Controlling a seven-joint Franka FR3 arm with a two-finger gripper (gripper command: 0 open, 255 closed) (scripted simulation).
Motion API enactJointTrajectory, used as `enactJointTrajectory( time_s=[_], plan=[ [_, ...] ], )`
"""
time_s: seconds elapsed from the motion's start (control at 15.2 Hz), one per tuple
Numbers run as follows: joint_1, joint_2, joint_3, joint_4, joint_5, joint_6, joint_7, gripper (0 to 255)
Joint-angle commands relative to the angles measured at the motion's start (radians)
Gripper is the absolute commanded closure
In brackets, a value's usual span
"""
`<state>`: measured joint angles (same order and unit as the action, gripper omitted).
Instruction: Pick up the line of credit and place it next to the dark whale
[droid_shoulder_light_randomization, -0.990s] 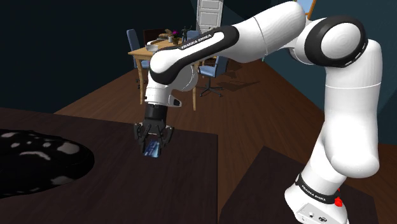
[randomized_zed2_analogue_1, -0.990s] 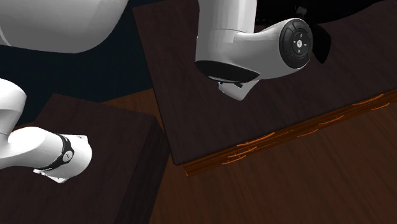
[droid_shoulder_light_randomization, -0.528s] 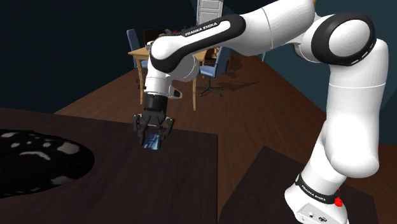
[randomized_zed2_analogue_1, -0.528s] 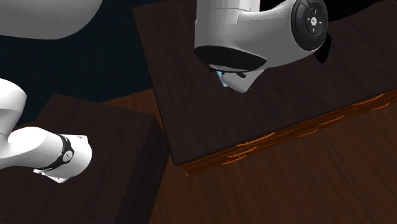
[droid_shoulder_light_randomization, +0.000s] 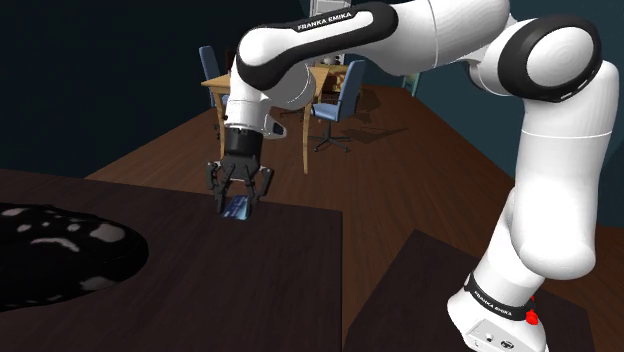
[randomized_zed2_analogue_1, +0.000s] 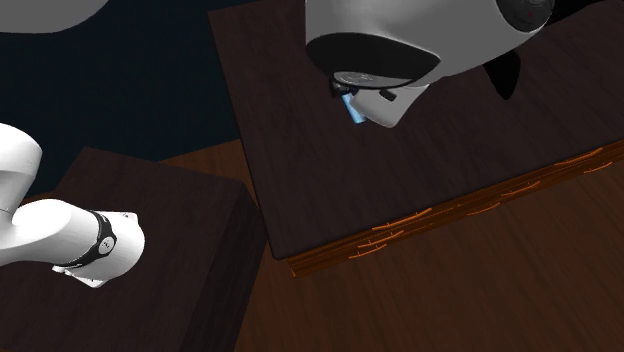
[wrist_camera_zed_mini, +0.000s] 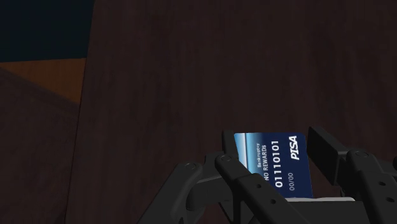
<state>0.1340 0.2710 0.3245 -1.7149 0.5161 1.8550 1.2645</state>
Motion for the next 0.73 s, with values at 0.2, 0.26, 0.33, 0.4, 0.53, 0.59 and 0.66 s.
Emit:
enactJointTrajectory(
  time_s=[0.2,0.26,0.33,0.4,0.53,0.59,0.66],
  plan=[
    [-0.003,-0.013,0.0,0.046,-0.004,-0.054,0.027,255],
    [-0.003,-0.016,0.0,0.056,-0.005,-0.064,0.033,255],
    [-0.004,-0.018,0.0,0.066,-0.005,-0.075,0.038,255],
    [-0.004,-0.02,0.0,0.076,-0.006,-0.086,0.044,255],
    [-0.005,-0.023,0.0,0.097,-0.007,-0.108,0.055,255],
    [-0.006,-0.024,0.0,0.108,-0.008,-0.118,0.061,255],
    [-0.006,-0.026,0.0,0.119,-0.008,-0.129,0.067,255]
  ],
)
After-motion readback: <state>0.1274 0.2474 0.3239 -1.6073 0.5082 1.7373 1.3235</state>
